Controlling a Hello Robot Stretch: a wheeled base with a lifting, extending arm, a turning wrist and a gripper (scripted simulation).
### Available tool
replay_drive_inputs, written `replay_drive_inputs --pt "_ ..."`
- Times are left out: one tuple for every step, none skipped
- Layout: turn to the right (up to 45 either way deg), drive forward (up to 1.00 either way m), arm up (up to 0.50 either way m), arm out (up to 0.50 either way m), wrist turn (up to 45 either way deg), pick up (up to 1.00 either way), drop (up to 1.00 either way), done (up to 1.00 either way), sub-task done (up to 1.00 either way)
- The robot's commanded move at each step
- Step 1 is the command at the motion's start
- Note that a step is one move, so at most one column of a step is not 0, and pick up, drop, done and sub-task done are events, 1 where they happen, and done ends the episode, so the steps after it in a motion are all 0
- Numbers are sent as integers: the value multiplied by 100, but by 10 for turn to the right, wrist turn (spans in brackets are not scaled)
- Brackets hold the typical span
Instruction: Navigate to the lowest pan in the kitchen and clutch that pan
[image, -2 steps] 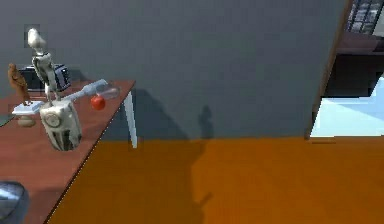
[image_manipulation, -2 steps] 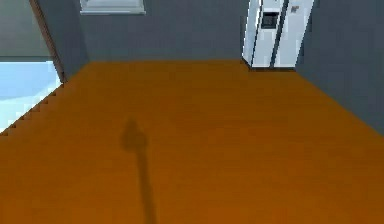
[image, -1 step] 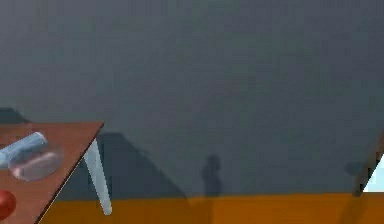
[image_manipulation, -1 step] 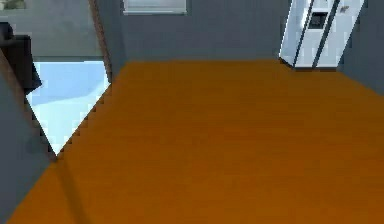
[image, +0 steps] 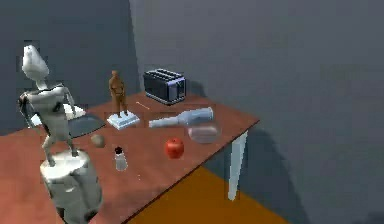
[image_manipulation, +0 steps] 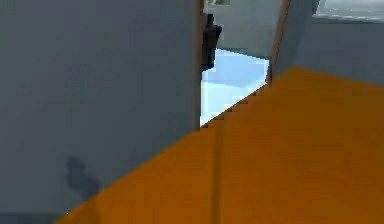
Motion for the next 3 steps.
replay_drive_inputs --pt "-450 0 0 0 0 0 0 0 0" --pt "-450 0 0 0 0 0 0 0 0" --pt "-120 0 0 0 0 0 0 0 0"
